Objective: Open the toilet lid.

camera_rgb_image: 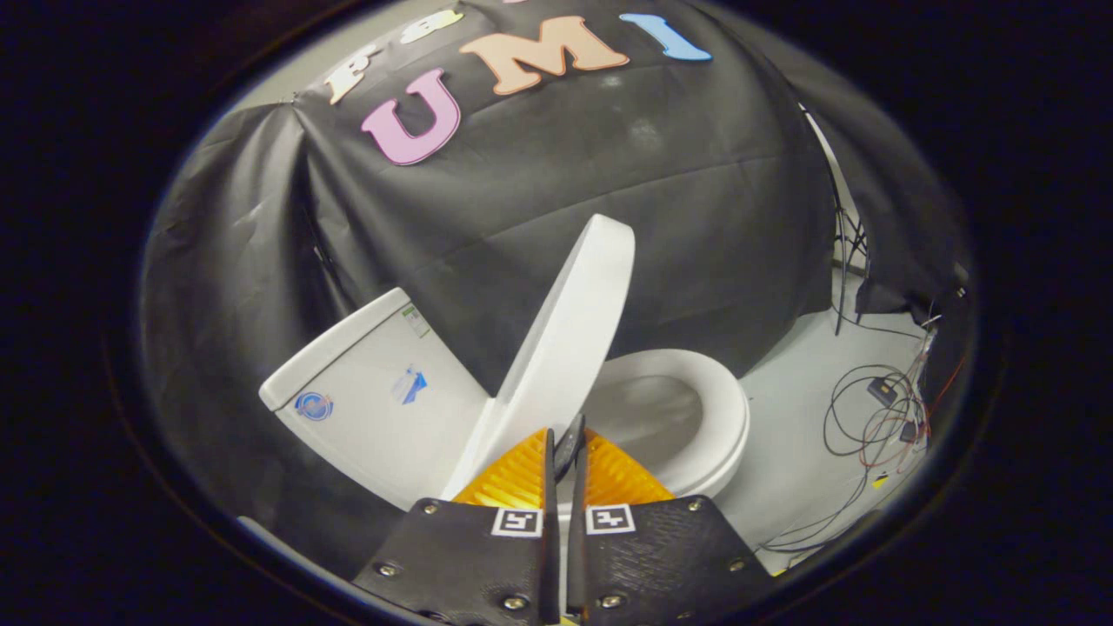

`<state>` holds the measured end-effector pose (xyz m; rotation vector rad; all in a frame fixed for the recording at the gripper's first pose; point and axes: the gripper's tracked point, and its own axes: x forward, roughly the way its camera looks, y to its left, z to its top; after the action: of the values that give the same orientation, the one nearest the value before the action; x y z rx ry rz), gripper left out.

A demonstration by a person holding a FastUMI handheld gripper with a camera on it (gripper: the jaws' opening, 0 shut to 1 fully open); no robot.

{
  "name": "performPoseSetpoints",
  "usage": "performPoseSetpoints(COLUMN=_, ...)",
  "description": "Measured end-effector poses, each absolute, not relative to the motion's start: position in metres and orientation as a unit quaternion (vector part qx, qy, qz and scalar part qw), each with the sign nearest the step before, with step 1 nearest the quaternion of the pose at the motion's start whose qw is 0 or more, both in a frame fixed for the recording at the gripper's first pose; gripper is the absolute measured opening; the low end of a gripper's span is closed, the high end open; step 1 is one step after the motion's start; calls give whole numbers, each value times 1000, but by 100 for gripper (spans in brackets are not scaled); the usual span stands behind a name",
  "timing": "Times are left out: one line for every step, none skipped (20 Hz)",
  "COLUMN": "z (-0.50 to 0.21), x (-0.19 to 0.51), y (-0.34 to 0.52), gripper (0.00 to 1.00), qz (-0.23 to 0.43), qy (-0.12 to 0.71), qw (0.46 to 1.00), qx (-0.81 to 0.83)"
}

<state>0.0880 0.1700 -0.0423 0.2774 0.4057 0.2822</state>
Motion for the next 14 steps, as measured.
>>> performPoseSetpoints(z=-41, x=88, y=170, gripper=4, qz=139, qy=198, qw=960, qx=142)
performPoseSetpoints(z=-38, x=88, y=171, gripper=4, qz=139, qy=197, qw=959, qx=146)
performPoseSetpoints(z=-35, x=87, y=172, gripper=4, qz=141, qy=195, qw=959, qx=150)
performPoseSetpoints(z=-31, x=87, y=174, gripper=4, qz=145, qy=192, qw=959, qx=152)
performPoseSetpoints(z=-27, x=87, y=176, gripper=4, qz=149, qy=188, qw=959, qx=151)
performPoseSetpoints(z=-21, x=84, y=181, gripper=4, qz=153, qy=185, qw=959, qx=148)
performPoseSetpoints(z=-16, x=82, y=191, gripper=4, qz=157, qy=182, qw=960, qx=143)
performPoseSetpoints(z=-15, x=82, y=201, gripper=4, qz=159, qy=179, qw=961, qx=137)
performPoseSetpoints(z=-12, x=81, y=206, gripper=4, qz=161, qy=175, qw=962, qx=131)
performPoseSetpoints(z=-9, x=79, y=208, gripper=4, qz=163, qy=172, qw=963, qx=129)
performPoseSetpoints(z=-7, x=79, y=210, gripper=4, qz=166, qy=169, qw=963, qx=128)
performPoseSetpoints(z=-4, x=77, y=212, gripper=4, qz=169, qy=167, qw=963, qx=128)
performPoseSetpoints(z=-1, x=77, y=213, gripper=4, qz=171, qy=165, qw=963, qx=128)
performPoseSetpoints(z=0, x=76, y=217, gripper=4, qz=173, qy=163, qw=963, qx=127)
